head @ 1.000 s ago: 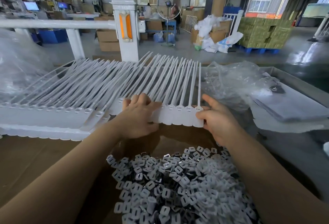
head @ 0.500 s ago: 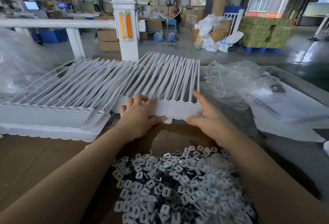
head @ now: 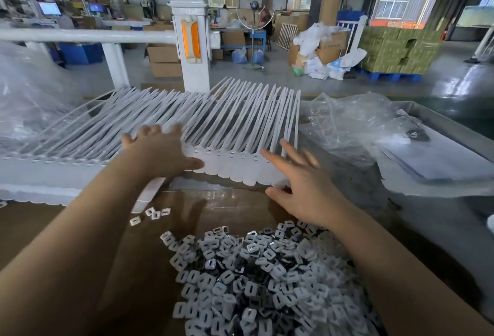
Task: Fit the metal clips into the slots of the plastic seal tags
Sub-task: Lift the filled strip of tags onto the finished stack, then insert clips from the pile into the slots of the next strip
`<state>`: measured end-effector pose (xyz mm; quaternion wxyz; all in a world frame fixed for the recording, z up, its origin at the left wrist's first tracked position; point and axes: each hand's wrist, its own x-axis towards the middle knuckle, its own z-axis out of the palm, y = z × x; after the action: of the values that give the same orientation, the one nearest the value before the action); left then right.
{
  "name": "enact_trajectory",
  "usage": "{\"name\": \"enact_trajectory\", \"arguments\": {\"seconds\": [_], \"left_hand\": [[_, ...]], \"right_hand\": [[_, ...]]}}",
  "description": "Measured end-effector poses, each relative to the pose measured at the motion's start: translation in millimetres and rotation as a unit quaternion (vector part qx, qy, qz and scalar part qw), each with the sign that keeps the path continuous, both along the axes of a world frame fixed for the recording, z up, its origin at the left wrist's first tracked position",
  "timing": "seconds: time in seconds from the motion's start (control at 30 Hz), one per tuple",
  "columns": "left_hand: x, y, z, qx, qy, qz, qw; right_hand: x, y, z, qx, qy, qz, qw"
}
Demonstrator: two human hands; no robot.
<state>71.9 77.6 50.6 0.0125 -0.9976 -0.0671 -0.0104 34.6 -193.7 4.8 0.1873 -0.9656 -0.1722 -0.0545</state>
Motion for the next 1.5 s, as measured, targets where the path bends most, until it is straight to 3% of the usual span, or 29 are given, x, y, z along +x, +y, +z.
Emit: {"name": "enact_trajectory", "arguments": {"seconds": [0.13,0.33,0.73,0.87,0.97,1.1,1.23,1.37,1.5], "left_hand": [[-5.4,37.9,8.7,-0.085,0.124,0.034,0.988],[-8.8,49.0,16.1,-0.181,0.098,0.031,0.978],[-4.8,39.9,17.9,-0.127,-0.101,0.098,0.982],[-16.1,5.7,24.9,-0.222,-0.174,0.041,0.959],[-26.8,-33.1,30.1,-0.301,-0.233,-0.002,0.925],[-39.9,-76.3,19.8,-0.229,-0.291,-0.084,0.925],[-48.4,-99.0,3.7,-0.227,-0.225,-0.216,0.922],[-45.1,-87.1,7.6,-0.362,-0.120,-0.287,0.879],[-31.4,-62.6,9.3,-0.268,-0.067,-0.222,0.935]], "right_hand": [[-4.9,6.3,-1.2,-0.002,-0.006,0.033,0.999],[-7.6,11.1,-0.6,-0.010,-0.032,0.039,0.999],[-8.6,13.4,0.9,0.011,-0.069,0.046,0.996],[-7.2,14.5,-0.1,0.030,-0.115,0.044,0.992],[-8.3,16.9,6.2,0.127,-0.086,0.051,0.987],[-17.6,18.9,15.6,0.330,0.077,0.076,0.938],[-16.3,17.3,17.3,0.424,0.135,0.054,0.894],[-6.2,7.6,21.7,0.513,0.155,-0.037,0.844],[6.3,-23.3,22.0,0.425,0.180,-0.132,0.878]]}}
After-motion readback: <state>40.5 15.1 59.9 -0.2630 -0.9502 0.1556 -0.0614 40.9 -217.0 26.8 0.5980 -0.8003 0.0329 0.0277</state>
